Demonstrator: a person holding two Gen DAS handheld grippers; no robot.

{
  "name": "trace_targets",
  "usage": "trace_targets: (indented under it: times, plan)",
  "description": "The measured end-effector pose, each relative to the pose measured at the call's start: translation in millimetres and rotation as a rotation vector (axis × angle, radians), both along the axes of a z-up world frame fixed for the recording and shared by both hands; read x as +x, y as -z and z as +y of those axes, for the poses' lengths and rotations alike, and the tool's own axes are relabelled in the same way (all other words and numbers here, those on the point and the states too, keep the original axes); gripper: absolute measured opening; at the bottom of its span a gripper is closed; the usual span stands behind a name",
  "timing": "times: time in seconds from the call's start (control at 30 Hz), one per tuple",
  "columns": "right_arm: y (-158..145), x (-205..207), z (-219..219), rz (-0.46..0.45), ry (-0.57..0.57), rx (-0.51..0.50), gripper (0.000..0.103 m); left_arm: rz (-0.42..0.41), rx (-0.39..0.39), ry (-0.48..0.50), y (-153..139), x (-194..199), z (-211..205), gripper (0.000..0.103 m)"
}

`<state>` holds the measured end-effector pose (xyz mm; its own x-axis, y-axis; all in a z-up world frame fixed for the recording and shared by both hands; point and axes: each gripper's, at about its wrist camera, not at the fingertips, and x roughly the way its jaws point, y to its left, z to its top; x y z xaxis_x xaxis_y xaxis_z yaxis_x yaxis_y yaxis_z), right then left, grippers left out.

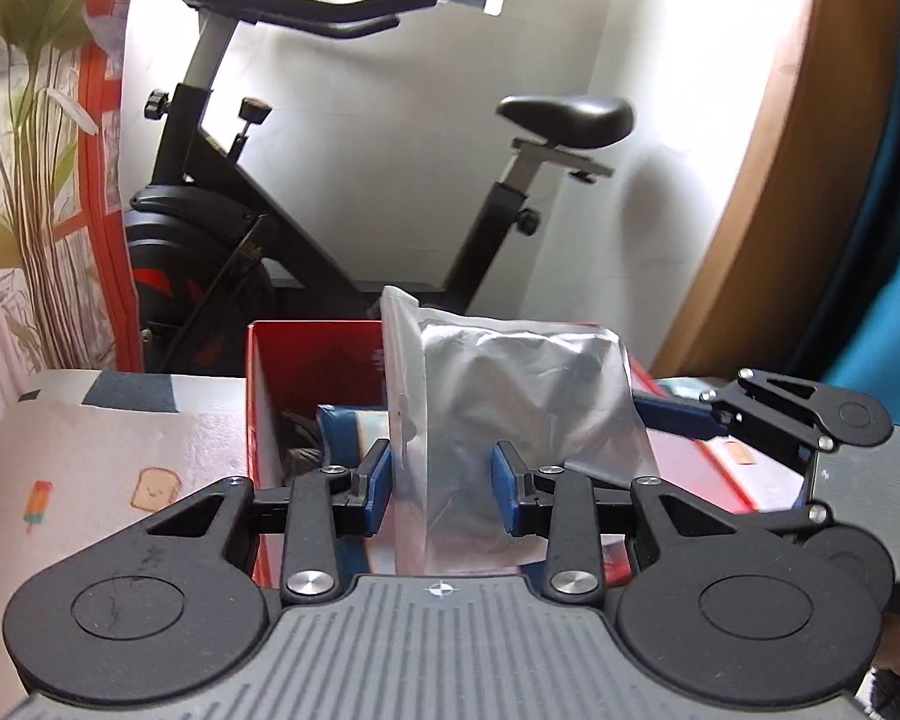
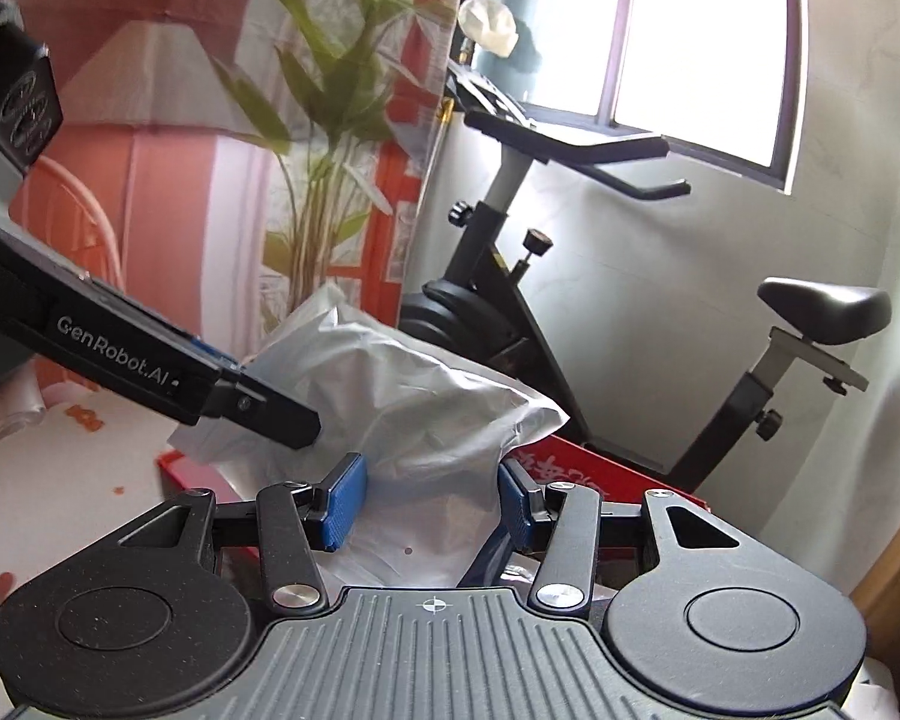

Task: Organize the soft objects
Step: 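Lower the foil pouch into the red box and open the left gripper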

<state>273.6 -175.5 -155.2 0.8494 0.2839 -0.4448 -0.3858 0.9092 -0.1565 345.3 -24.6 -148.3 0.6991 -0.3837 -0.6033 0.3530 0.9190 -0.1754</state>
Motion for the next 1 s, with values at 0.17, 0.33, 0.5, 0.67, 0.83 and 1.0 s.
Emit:
trace_targets:
  times: [0.17, 0.33, 0.5, 0.67, 0.83, 1.0]
  plan:
    - [31.7, 32.5, 6.5, 0.095, -0.006, -0.027, 0.045, 0.046, 0.055, -0.013, 19.7, 15.6, -0.7, 0.036]
    - [47.4, 45.0, 8.8, 0.177, -0.015, -0.006, 0.045, 0.065, 0.098, -0.005, 28.0, 16.1, 3.0, 0.037]
    - [52.0, 46.6, 9.3, 0.232, -0.017, 0.005, 0.047, 0.044, 0.117, -0.024, 20.4, 12.5, 8.1, 0.038]
    - [44.8, 37.6, 3.8, 0.236, 0.016, 0.031, 0.058, -0.001, 0.127, -0.025, 7.1, -3.9, 8.6, 0.045]
    - [29.9, 22.4, -6.8, 0.214, 0.092, 0.063, 0.089, -0.047, 0.129, -0.038, -2.6, -24.4, 6.5, 0.072]
    - [18.1, 5.9, -24.7, 0.197, 0.165, 0.112, 0.103, -0.073, 0.098, -0.064, -9.6, -42.8, 7.3, 0.096]
